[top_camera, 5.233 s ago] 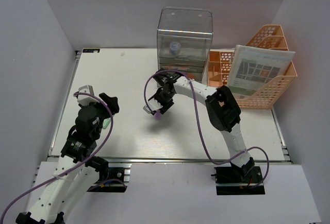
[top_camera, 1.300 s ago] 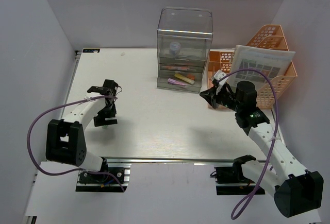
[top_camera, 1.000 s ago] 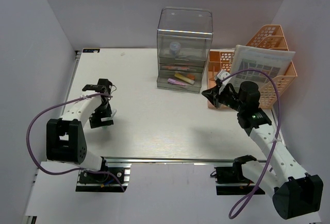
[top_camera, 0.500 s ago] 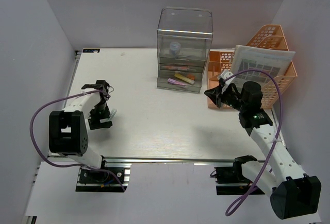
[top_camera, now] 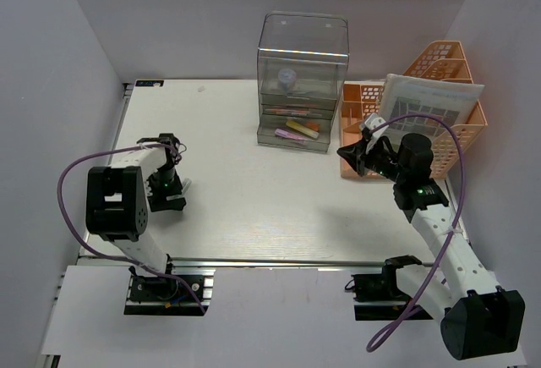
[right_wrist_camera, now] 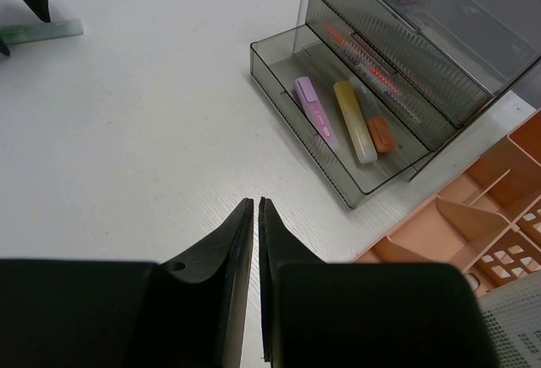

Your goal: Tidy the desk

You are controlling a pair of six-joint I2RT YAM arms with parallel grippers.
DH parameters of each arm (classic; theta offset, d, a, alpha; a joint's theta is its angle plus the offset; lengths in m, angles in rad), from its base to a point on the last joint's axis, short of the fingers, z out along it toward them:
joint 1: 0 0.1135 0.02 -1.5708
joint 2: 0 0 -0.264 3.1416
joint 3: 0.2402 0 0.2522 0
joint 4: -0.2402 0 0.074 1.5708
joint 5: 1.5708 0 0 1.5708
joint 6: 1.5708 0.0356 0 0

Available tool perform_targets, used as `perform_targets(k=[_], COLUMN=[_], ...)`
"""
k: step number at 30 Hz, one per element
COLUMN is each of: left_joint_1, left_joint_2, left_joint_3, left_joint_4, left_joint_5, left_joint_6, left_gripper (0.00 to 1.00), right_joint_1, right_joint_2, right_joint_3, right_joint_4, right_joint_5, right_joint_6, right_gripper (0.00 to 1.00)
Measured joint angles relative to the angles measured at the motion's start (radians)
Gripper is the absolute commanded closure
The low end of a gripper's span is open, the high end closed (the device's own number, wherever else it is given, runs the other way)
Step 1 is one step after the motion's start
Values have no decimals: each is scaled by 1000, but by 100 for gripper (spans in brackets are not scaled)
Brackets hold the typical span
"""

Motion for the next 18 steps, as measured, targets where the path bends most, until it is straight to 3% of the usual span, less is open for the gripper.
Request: perform_targets(k=[8,12,14,15,16,18], left_joint_1=[1,7,8,9,9,10], left_joint_2=[3,-19,-31,-36,-42,-51], left_joint_3=[-14,-43,-56,-60,-65,-76], left_joint_4=[53,72,78,83,92,105], left_joint_5=[12,22,28,32,32,34], left_joint_6=[2,3,4,5,6,8], left_gripper=[37,54,72,72,80,88], right_joint_1=[-24,-32,-39,-41,-43,-45], right_joint_2=[0,0,0,0,0,0], right_joint_3=[0,0,0,0,0,0], right_joint_4=[0,0,0,0,0,0], right_joint_5=[-15,-24,-26,-27,-29,-30], right_joint_6=[8,14,16,16,17,17], right_gripper=[88,89,89,89,89,89])
